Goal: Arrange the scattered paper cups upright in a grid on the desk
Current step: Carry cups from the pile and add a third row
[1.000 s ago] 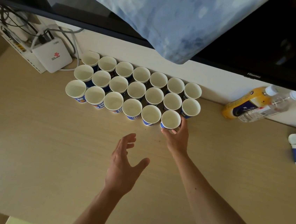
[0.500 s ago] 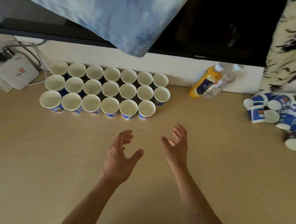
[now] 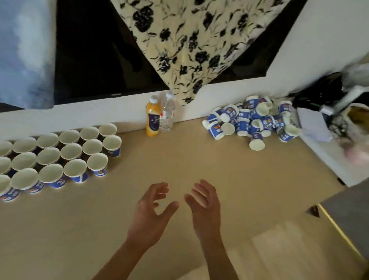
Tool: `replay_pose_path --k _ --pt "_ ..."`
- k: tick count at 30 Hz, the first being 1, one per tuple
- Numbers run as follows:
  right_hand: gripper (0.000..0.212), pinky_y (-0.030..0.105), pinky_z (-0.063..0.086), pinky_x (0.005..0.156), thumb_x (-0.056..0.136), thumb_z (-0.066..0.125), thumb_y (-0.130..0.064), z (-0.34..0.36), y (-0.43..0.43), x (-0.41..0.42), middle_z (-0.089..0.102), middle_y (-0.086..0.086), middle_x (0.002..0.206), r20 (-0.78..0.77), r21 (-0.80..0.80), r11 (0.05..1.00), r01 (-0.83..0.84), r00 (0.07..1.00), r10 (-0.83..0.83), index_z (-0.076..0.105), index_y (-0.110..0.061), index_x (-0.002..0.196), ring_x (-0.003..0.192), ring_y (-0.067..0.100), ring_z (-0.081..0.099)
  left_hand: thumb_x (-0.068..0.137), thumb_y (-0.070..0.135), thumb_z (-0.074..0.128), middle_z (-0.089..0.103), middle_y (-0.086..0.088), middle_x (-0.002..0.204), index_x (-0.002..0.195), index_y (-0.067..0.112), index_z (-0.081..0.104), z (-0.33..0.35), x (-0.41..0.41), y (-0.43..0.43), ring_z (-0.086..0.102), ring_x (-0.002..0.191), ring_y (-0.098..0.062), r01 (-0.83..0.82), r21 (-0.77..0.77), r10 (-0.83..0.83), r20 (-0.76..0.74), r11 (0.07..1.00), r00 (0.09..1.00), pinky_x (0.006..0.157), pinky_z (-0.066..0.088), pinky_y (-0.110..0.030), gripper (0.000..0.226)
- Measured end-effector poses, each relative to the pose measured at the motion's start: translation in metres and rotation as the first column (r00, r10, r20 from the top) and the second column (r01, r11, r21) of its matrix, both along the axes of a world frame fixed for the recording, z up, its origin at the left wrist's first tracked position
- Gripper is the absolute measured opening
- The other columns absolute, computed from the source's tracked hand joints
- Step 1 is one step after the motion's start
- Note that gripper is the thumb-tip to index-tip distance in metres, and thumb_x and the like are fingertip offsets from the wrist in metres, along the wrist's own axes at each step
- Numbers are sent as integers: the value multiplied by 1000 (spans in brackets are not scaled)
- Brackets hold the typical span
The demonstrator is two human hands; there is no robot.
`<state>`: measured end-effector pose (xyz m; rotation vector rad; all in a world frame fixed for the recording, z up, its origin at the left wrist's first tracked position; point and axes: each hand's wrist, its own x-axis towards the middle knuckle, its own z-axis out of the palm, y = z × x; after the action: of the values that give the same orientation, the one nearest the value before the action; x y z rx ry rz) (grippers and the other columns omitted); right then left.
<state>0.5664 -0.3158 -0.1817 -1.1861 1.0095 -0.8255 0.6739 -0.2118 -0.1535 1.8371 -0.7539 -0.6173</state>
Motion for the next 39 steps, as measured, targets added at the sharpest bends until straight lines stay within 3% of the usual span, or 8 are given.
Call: replay_pose_path --k 6,12,16,22,27,33,39 --pt "44 20 55 79 84 76 2 25 -55 -111 66 7 119 71 -5 999 33 997 -33 60 -19 118 109 21 67 86 27 77 67 17 115 122 28 58 14 -102 -53 64 102 4 28 -59 -29 -16 998 999 89 55 -27 41" --pt "39 23 53 82 86 76 -1 40 -98 -205 66 3 118 75 -8 994 106 992 -105 62 -20 116 107 19 67 86 24 78 69 17 113 114 37 58 23 -177 -96 66 102 0 36 -70 -40 -55 997 998 90 56 -32 36" --pt "37 23 54 82 87 76 -7 39 -115 -238 67 0 118 66 -12 993 120 991 -119 62 -22 117 107 15 67 87 23 77 69 17 113 116 32 60 31 -200 -123 66 100 3 66 -68 -70 -49 995 996 88 56 -29 35" --pt "38 16 53 77 87 77 -11 31 -158 -253 68 -6 118 -20 -36 997 72 997 -72 62 -25 119 99 -2 68 86 22 77 70 14 112 116 29 62 33 -201 -181 66 99 1 83 -91 -89 -62 992 994 84 53 -24 34" --pt "37 20 53 78 87 76 -6 25 -220 -256 69 -6 116 -112 -56 998 33 993 -39 63 -24 116 103 11 70 87 23 77 70 15 112 116 29 62 25 -193 -249 67 100 -1 95 -97 -105 -100 991 989 84 53 -26 33" --pt "35 21 55 76 87 72 2 13 -297 -260 70 -5 113 -239 -83 997 10 971 -29 64 -17 115 98 9 72 87 23 76 70 15 111 116 28 62 15 -179 -310 66 99 -1 91 -81 -101 -131 993 986 84 53 -25 33" --pt "43 17 53 74 83 65 16 -4 -361 -234 67 2 113 -344 -105 980 -167 931 122 61 -12 115 98 13 70 87 25 76 69 17 112 116 29 61 7 -175 -346 65 100 -1 51 -36 -57 -165 998 985 86 54 -25 32"
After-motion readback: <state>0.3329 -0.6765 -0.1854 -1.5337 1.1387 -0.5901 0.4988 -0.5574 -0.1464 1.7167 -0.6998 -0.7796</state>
